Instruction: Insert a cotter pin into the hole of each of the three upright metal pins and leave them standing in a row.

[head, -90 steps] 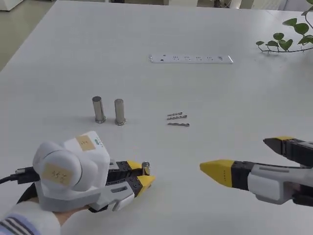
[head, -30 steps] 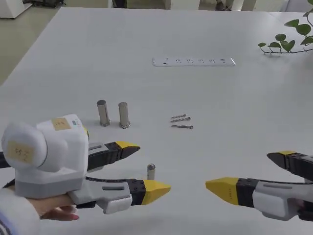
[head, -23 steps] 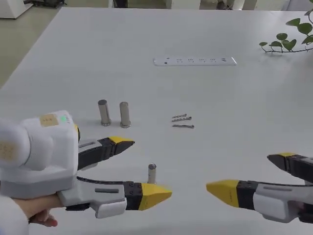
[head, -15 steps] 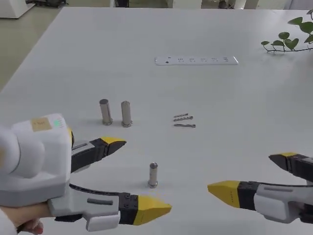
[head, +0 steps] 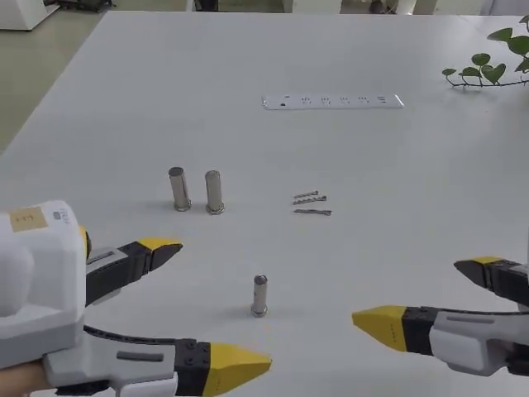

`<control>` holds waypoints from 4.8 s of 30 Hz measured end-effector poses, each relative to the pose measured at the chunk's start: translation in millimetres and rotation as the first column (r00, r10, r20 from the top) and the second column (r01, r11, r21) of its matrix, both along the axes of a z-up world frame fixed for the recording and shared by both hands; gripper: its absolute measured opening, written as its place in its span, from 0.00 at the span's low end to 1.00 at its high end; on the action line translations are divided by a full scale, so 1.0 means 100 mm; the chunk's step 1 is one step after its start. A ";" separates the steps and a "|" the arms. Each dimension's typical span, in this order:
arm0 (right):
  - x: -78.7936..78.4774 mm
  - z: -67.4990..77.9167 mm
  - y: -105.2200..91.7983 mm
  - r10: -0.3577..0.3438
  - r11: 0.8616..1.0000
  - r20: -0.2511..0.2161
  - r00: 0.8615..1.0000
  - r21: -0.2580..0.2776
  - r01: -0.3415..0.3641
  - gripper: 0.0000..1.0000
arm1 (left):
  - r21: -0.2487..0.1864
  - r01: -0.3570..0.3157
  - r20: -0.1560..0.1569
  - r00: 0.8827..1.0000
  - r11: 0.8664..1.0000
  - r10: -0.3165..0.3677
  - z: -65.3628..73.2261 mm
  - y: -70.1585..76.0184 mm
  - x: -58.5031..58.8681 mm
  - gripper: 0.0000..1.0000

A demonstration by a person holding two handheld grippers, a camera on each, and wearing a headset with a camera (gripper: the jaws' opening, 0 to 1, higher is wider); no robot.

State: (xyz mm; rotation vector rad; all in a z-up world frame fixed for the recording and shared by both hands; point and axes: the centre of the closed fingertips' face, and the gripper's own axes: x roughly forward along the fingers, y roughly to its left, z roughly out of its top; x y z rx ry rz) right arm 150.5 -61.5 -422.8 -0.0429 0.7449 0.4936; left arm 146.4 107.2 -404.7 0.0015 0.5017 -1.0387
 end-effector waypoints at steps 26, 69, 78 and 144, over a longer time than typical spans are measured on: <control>0.42 -0.02 -0.03 0.106 0.989 0.032 0.994 -0.107 -0.102 0.83 | -0.004 -0.109 0.003 0.994 0.994 0.109 0.10 0.28 -0.08 0.99; 1.34 0.11 0.21 0.464 0.830 -0.002 0.886 -0.348 -0.436 0.68 | -0.029 -0.177 -0.046 0.983 0.984 0.175 0.03 0.30 -0.23 0.99; 1.47 0.00 0.32 0.482 0.845 -0.008 0.876 -0.263 -0.467 0.61 | -0.038 -0.182 -0.056 0.982 0.983 0.179 0.05 0.29 -0.25 0.97; 2.07 -0.57 0.50 0.694 0.607 -0.146 0.705 -0.409 -0.682 0.12 | -0.027 -0.227 -0.058 0.973 0.974 0.225 0.01 0.37 -0.20 0.93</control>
